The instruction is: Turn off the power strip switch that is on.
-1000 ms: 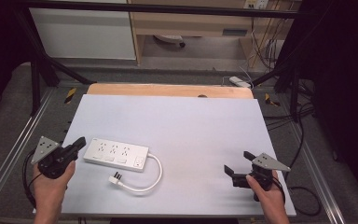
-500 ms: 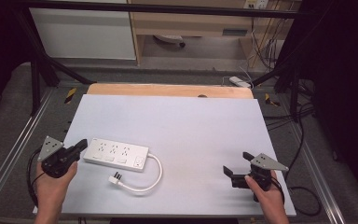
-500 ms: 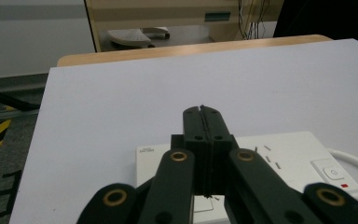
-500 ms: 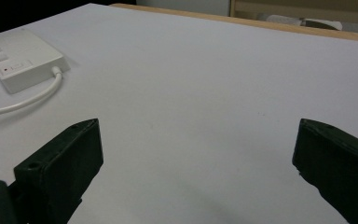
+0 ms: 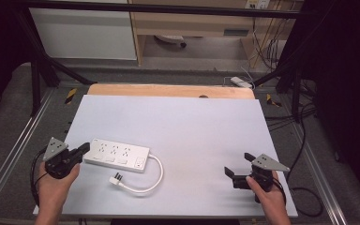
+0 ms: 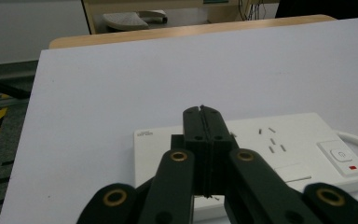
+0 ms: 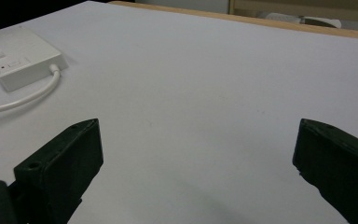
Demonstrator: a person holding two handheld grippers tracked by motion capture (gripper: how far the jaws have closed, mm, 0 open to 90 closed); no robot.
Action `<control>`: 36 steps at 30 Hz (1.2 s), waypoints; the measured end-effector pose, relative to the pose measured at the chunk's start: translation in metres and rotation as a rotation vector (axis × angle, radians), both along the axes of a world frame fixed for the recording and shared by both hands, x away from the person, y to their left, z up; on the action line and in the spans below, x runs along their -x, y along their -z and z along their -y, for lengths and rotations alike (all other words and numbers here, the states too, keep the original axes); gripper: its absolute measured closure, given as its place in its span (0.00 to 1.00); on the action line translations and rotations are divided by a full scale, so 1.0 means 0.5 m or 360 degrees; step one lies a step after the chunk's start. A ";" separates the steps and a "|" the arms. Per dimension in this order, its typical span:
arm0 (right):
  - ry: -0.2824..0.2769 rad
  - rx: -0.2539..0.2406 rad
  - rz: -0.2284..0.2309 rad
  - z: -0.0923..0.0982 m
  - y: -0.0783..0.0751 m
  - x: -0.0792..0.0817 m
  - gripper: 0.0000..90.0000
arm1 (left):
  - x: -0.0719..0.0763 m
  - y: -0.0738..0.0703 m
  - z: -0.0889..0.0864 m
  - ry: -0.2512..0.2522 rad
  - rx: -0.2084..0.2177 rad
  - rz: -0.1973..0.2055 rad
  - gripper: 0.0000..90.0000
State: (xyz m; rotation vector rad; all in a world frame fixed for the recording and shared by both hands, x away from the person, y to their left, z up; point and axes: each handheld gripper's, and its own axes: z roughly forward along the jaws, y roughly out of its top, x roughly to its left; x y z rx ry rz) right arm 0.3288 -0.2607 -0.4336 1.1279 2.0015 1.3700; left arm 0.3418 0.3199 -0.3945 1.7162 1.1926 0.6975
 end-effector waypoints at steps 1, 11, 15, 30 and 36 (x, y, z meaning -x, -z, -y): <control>-0.0001 0.0003 -0.0001 0.000 0.000 0.000 0.02 | -0.001 0.001 0.001 0.0000 0.0000 -0.0002 1.00; -0.0005 0.0018 -0.0009 -0.001 0.002 -0.001 0.02 | -0.008 0.013 0.005 0.0017 -0.0031 -0.0059 1.00; -0.0006 0.0022 -0.0014 -0.002 0.003 -0.002 0.02 | -0.012 0.020 0.006 0.0020 -0.0045 -0.0089 1.00; -0.0006 0.0032 -0.0031 -0.003 0.005 -0.003 0.02 | -0.020 0.037 0.009 0.0041 -0.0083 -0.0171 1.00; -0.0004 0.0036 -0.0037 -0.003 0.005 -0.002 0.03 | -0.024 0.045 0.012 0.0062 -0.0120 -0.0205 1.00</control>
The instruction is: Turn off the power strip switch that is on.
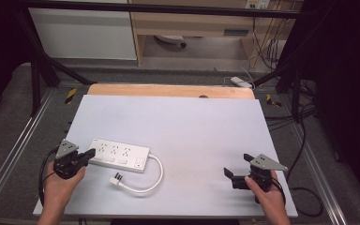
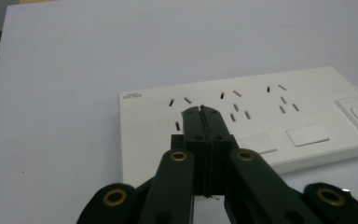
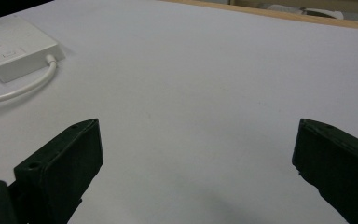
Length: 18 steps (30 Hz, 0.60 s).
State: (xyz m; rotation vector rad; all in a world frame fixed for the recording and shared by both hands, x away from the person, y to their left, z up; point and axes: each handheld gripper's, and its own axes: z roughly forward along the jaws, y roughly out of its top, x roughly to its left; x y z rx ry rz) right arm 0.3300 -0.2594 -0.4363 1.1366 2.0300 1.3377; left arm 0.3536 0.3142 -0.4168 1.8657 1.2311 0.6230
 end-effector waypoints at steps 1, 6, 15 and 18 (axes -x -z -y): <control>-0.0001 -0.0002 0.0001 0.000 0.000 0.000 0.03 | 0.000 0.002 0.001 -0.0002 0.0005 -0.0015 1.00; -0.0003 0.0002 0.0000 0.000 0.000 0.000 0.03 | -0.005 0.013 -0.001 0.0000 -0.0024 -0.0041 1.00; -0.0005 -0.0001 -0.0003 -0.001 0.000 0.000 0.03 | -0.009 0.021 -0.009 -0.0027 -0.0029 -0.0073 1.00; -0.0005 -0.0003 -0.0003 -0.001 0.000 0.000 0.03 | -0.010 0.023 -0.011 -0.0032 -0.0028 -0.0080 1.00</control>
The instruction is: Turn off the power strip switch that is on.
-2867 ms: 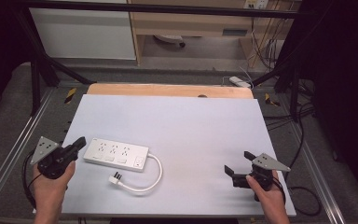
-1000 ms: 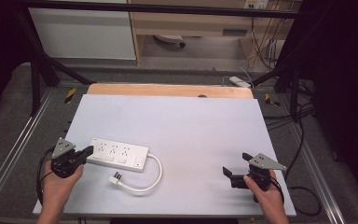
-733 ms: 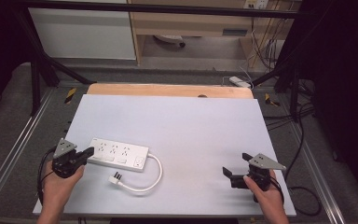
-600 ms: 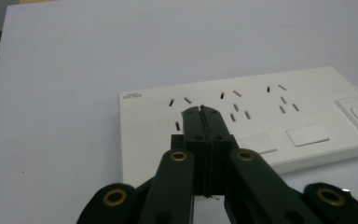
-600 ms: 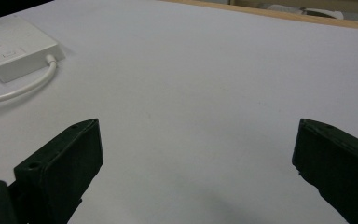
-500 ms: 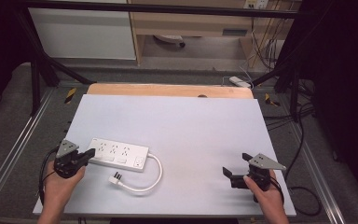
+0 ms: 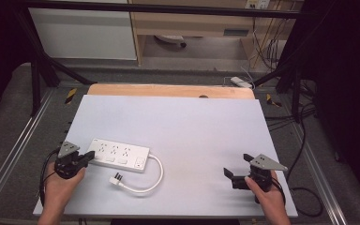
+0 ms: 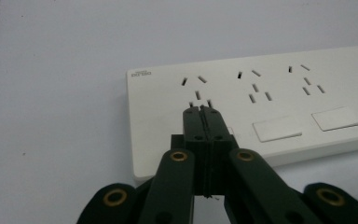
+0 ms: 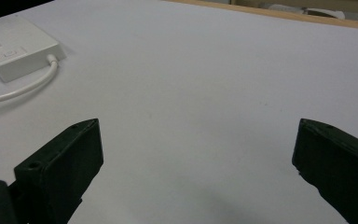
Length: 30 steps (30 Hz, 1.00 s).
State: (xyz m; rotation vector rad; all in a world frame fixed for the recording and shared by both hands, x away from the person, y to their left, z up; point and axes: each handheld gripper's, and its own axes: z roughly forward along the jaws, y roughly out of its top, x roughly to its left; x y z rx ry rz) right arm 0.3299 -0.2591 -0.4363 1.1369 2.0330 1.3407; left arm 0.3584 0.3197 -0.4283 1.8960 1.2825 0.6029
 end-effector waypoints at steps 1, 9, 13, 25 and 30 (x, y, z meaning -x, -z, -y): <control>-0.0001 0.0000 0.0000 0.000 0.000 0.000 0.03 | 0.000 0.000 0.000 -0.0001 -0.0002 -0.0001 1.00; -0.0005 0.0006 -0.0001 -0.001 0.001 -0.001 0.03 | -0.004 0.003 0.000 -0.0007 0.0000 0.0000 1.00; -0.0006 0.0009 -0.0002 -0.001 0.002 -0.001 0.03 | -0.004 0.004 0.000 -0.0011 0.0002 0.0001 1.00; -0.0008 -0.0004 0.0002 0.000 0.000 -0.001 0.02 | -0.007 0.008 0.002 -0.0010 0.0004 -0.0006 1.00; -0.0002 -0.0004 -0.0001 0.001 0.000 -0.001 0.03 | -0.008 0.009 0.005 -0.0007 0.0000 -0.0009 1.00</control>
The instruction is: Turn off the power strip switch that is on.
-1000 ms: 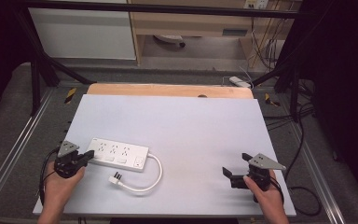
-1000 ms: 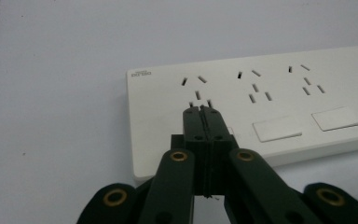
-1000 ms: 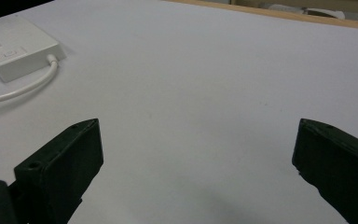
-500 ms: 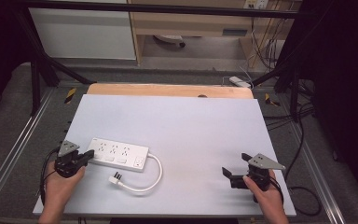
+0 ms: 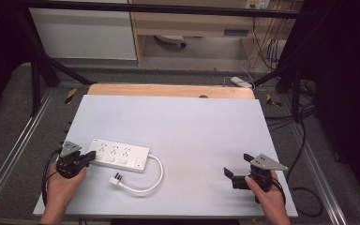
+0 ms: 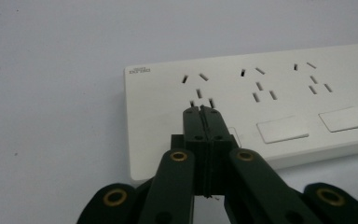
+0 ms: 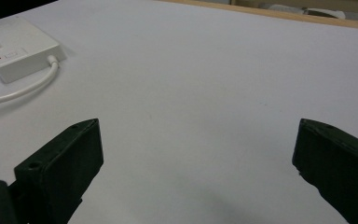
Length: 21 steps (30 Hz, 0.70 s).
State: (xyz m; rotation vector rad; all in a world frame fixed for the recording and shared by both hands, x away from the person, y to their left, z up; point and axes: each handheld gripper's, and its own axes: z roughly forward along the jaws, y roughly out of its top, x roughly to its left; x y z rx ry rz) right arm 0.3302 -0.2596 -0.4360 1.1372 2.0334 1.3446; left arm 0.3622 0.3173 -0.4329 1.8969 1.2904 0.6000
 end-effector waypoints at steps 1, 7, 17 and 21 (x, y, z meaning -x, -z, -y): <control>-0.0002 0.0006 0.0004 0.000 0.000 -0.001 0.02 | 0.000 0.000 0.000 -0.0002 0.0002 0.0000 1.00; -0.0007 0.0009 0.0009 0.000 0.000 0.000 0.03 | 0.000 0.001 -0.002 -0.0020 -0.0003 0.0001 1.00; -0.0004 0.0014 0.0014 0.001 -0.001 0.000 0.03 | 0.000 0.003 -0.007 -0.0031 0.0039 -0.0010 1.00; -0.0007 0.0019 0.0014 -0.001 -0.001 -0.001 0.03 | 0.001 0.004 -0.007 -0.0032 0.0042 -0.0007 1.00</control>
